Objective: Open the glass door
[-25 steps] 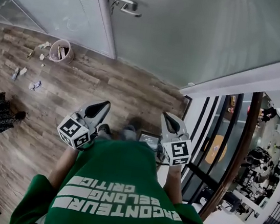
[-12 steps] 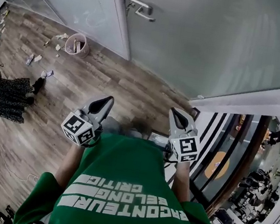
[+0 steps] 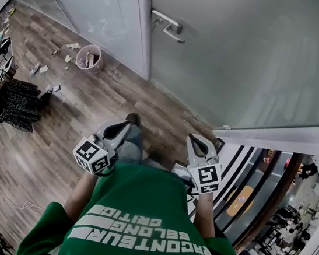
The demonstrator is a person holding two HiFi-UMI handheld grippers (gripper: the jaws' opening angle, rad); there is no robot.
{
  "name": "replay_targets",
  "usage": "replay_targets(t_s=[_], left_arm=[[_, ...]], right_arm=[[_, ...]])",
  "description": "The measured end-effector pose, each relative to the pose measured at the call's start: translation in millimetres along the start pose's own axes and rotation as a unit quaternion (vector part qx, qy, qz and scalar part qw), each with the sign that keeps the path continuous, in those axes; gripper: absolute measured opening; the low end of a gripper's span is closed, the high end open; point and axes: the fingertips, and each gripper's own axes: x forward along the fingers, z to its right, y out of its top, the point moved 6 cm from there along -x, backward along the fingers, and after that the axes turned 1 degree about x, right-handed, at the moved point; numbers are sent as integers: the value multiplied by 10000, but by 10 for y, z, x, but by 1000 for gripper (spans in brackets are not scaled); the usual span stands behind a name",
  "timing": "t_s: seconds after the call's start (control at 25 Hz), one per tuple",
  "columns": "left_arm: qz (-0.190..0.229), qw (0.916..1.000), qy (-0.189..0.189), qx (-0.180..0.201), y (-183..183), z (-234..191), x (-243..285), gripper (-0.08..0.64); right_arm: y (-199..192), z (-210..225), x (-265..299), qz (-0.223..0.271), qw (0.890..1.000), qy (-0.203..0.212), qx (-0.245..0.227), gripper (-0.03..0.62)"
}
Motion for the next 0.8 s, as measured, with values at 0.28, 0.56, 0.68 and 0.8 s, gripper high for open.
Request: replay_targets(t_s=[0.28, 0.56, 0.68, 0.8], left_arm=[[113, 9991, -413, -49, 259, -412, 500, 17], [161, 9971, -746, -12, 640, -909, 925, 17], [141, 9969, -775, 32, 709, -1238, 1180, 17], [96, 9967, -810, 16, 774, -1415, 1396, 17]], right_arm=[[283, 312, 380, -187, 9995, -218, -129, -6], [750, 673, 1045, -280, 9987, -299, -305, -6], [825, 841, 1495, -348, 9983, -265, -389, -6], [894, 973, 1747, -482, 9974, -263, -474, -6]])
